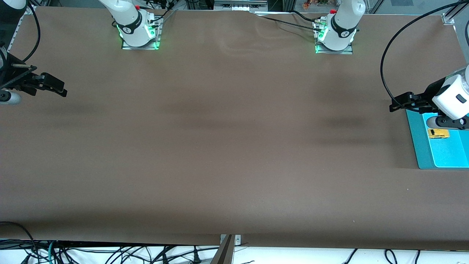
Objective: Wind and store yellow beetle car
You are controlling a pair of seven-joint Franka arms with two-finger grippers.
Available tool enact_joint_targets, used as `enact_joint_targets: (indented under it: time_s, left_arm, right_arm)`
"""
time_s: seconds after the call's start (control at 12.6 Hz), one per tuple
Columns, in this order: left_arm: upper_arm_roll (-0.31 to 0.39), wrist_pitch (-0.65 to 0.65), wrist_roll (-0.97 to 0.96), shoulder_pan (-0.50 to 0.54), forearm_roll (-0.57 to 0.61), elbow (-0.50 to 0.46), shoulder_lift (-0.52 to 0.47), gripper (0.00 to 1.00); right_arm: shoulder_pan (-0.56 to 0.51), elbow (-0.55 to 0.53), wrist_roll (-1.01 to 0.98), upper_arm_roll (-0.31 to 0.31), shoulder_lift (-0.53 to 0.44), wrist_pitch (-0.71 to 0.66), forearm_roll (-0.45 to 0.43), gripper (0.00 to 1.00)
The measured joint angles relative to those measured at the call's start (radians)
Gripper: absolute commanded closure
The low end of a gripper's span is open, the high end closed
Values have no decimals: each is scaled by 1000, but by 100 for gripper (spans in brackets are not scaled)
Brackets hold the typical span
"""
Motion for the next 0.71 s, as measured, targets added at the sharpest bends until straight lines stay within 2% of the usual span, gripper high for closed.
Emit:
enact_joint_targets:
  time_s: [0.71]
  left_arm:
    - [7,0,4,0,0,-16,0,0]
  right_arm:
    - [0,0,0,1,0,1,0,0]
